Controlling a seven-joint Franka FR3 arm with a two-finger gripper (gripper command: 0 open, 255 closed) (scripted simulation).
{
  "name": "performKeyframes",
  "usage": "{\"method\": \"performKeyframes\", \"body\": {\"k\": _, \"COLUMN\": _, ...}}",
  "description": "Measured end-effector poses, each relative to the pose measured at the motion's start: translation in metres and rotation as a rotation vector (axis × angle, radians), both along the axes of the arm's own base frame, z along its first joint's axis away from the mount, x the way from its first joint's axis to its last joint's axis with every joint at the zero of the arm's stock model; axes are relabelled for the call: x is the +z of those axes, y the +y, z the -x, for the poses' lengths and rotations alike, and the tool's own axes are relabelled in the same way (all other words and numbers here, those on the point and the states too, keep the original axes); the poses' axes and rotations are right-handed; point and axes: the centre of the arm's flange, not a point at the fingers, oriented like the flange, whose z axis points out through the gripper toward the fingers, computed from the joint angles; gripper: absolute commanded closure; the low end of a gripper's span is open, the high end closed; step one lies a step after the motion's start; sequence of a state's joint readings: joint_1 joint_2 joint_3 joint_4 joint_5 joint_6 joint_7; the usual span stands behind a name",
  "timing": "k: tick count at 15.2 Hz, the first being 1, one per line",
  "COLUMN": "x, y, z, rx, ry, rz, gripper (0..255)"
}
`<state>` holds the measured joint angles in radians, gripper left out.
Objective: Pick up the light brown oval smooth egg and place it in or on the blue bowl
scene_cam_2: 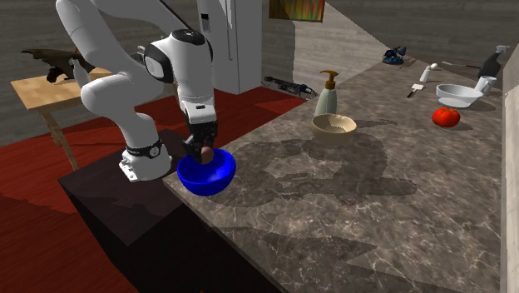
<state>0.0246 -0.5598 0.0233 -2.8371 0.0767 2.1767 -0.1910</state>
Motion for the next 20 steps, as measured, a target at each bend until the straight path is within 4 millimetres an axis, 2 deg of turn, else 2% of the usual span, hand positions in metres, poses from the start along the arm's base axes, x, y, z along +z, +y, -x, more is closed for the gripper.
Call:
{"method": "performKeyframes", "body": {"k": 2, "x": 0.000, "y": 0.000, "z": 0.000, "rx": 0.000, "ry": 0.000, "rz": 0.000, "gripper": 255}}
{"method": "performKeyframes", "body": {"k": 3, "x": 0.000, "y": 0.000, "z": 0.000, "rx": 0.000, "ry": 0.000, "rz": 0.000, "gripper": 0}}
{"method": "performKeyframes", "body": {"k": 9, "x": 0.000, "y": 0.000, "z": 0.000, "rx": 0.000, "ry": 0.000, "rz": 0.000, "gripper": 0}}
{"method": "performKeyframes", "body": {"k": 14, "x": 0.045, "y": -0.003, "z": -0.005, "rx": 0.000, "ry": -0.002, "rz": 0.000, "gripper": 0}}
{"method": "performKeyframes", "body": {"k": 20, "x": 0.049, "y": -0.002, "z": -0.005, "rx": 0.000, "ry": 0.000, "rz": 0.000, "gripper": 0}}
